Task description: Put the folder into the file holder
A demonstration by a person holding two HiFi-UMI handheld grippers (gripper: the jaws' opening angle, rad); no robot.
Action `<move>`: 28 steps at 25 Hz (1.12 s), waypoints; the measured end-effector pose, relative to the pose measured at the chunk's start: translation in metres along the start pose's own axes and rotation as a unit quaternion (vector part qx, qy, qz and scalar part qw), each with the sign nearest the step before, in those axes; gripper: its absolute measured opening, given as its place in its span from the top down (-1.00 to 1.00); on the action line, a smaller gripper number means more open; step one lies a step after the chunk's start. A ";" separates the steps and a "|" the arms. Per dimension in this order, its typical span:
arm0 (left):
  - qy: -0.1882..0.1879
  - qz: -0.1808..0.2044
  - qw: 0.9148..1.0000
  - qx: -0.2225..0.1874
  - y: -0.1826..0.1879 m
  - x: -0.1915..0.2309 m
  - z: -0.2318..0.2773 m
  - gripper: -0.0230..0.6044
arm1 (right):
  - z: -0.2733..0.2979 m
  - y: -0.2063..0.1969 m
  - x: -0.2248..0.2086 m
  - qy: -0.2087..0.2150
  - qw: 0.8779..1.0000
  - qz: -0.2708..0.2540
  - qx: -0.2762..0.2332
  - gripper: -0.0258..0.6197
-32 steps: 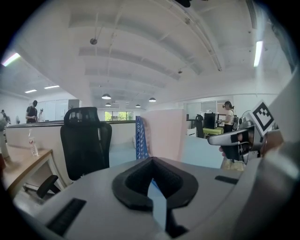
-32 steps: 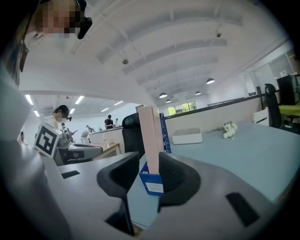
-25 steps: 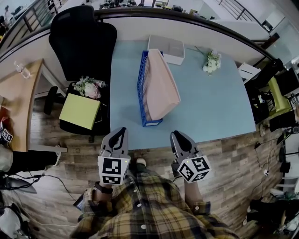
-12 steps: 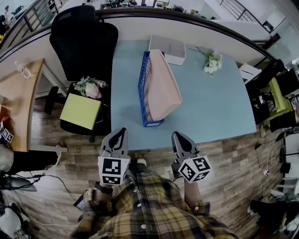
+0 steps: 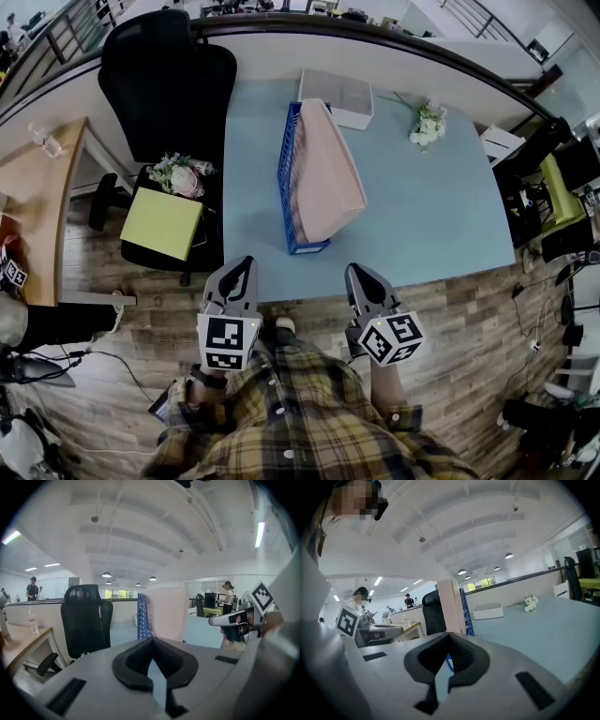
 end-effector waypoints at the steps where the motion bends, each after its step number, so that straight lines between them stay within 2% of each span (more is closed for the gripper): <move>1: 0.000 0.000 1.000 0.000 0.000 0.001 0.000 0.96 | 0.001 0.000 0.000 0.000 1.000 -0.001 0.001 0.92; 28: 0.001 -0.002 1.000 0.001 -0.001 0.007 0.006 0.96 | 0.014 -0.005 0.003 0.007 1.000 -0.016 0.013 0.92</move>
Point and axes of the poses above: the fingertips, and each gripper's own axes: z forward along the fingers, x to its left, y out of its top, the point moved 3 cm from there along -z, backward along the fingers, and after that the axes turned 15 degrees about -x, right-handed, at the moved point
